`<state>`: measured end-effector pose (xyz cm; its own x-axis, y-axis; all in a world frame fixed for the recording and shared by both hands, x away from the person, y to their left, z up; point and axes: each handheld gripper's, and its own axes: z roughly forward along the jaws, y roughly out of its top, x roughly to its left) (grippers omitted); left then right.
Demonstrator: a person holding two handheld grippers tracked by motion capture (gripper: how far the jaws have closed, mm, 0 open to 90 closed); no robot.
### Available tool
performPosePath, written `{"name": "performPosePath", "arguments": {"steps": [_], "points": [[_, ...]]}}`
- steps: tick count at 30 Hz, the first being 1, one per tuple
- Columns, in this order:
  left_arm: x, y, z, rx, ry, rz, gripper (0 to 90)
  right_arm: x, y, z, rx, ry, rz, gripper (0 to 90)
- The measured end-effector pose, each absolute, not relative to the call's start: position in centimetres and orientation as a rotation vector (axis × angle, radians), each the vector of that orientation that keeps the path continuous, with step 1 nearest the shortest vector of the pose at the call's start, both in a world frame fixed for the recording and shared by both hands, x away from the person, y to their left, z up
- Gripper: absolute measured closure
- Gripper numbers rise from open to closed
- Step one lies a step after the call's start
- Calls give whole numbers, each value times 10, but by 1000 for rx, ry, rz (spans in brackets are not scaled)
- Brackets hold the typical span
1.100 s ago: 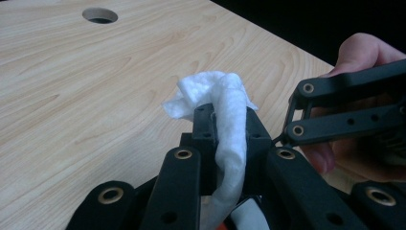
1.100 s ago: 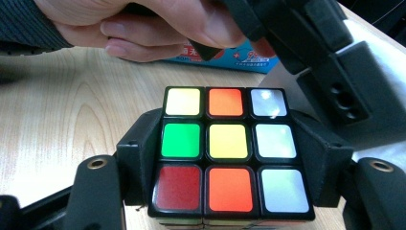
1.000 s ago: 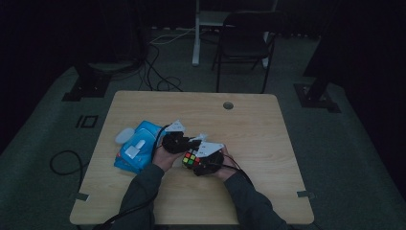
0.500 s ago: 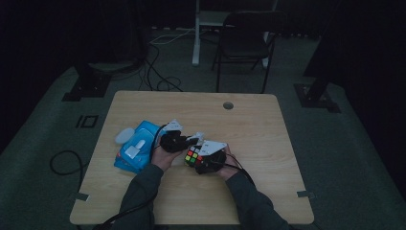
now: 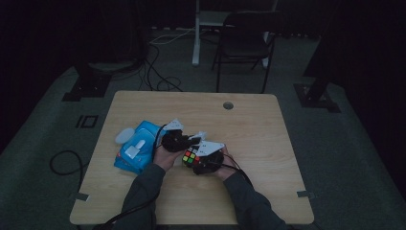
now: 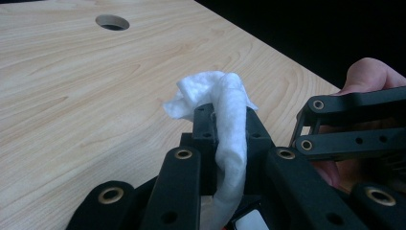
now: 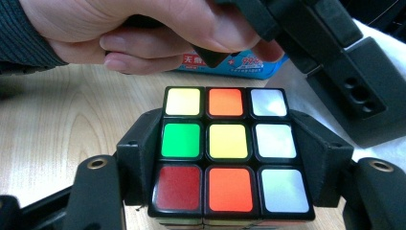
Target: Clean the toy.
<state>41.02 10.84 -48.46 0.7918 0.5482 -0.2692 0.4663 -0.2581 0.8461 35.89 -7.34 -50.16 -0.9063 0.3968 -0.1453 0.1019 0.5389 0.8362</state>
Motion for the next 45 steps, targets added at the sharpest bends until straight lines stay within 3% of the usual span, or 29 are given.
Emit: {"name": "performPosePath", "arguments": {"steps": [21,45], "points": [[409,128,-489,1882,831,130,822,363,-90,-497,455,2430,1298,344],[368,136,-490,1880,800,204,822,374,-99,-494,606,2372,1254,344]]}}
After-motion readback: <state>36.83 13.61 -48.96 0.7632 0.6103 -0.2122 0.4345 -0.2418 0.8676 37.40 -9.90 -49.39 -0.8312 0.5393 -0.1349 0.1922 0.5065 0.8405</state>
